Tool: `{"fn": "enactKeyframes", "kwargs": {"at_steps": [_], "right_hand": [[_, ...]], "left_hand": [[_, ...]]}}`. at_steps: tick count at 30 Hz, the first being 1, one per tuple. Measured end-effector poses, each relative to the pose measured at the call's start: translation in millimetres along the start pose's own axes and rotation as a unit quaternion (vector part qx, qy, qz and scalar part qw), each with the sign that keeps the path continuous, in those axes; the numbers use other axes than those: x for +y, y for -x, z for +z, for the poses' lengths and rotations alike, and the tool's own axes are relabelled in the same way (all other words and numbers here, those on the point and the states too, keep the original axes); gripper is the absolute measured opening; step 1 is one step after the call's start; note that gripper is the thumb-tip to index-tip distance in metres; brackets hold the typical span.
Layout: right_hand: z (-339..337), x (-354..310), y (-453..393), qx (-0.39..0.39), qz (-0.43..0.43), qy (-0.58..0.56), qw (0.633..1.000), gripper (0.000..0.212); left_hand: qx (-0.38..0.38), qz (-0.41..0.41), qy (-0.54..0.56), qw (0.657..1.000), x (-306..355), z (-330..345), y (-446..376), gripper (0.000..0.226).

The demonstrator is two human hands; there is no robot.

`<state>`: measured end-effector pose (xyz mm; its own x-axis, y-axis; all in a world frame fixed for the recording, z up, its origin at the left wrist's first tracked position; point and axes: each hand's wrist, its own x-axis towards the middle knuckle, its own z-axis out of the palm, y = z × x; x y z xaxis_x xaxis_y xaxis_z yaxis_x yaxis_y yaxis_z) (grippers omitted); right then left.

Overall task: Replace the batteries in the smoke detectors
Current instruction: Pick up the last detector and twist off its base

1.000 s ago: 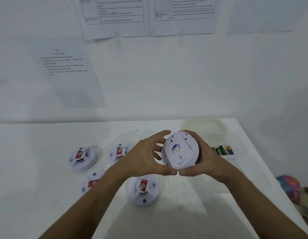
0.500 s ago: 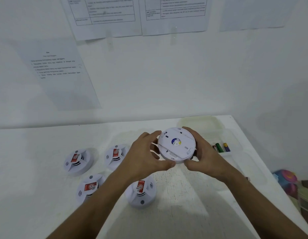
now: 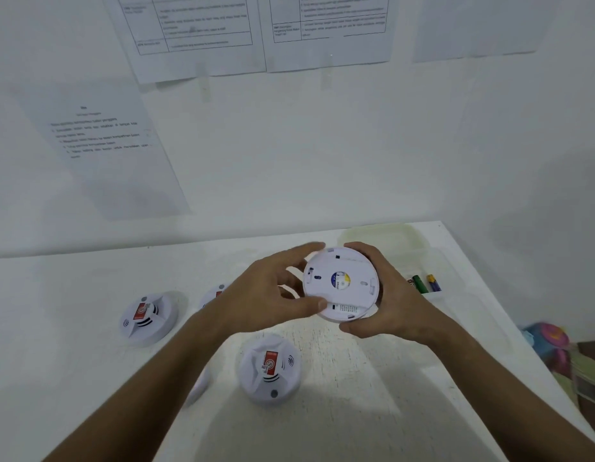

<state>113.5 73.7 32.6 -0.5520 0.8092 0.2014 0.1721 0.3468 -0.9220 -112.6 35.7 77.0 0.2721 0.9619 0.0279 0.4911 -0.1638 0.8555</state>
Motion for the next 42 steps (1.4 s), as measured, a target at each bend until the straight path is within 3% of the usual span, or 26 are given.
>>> {"fn": "enactKeyframes", "kwargs": {"at_steps": [10, 22, 32, 37, 42], "right_hand": [[5.8, 3.7, 2.0, 0.014, 0.003, -0.004, 1.000, 0.096], [16.0, 11.8, 3.0, 0.056, -0.017, 0.017, 0.998, 0.081], [-5.7, 29.6, 26.1, 0.029, 0.024, 0.003, 0.999, 0.090], [-25.0, 30.2, 35.5, 0.004, 0.033, 0.000, 0.999, 0.087], [-43.7, 34.4, 44.7, 0.020, 0.009, -0.005, 1.000, 0.083]], "left_hand": [[0.034, 0.015, -0.101, 0.994, 4.9, 4.9, -5.0, 0.062], [0.065, 0.007, -0.190, 0.980, 1.7, 23.0, -7.1, 0.045], [-0.004, -0.009, -0.329, 0.944, 18.4, 49.3, -14.2, 0.078], [-0.024, 0.012, -0.287, 0.958, 28.7, 58.8, -20.4, 0.066], [0.029, 0.042, -0.203, 0.978, 29.1, 81.2, -23.8, 0.065]]}}
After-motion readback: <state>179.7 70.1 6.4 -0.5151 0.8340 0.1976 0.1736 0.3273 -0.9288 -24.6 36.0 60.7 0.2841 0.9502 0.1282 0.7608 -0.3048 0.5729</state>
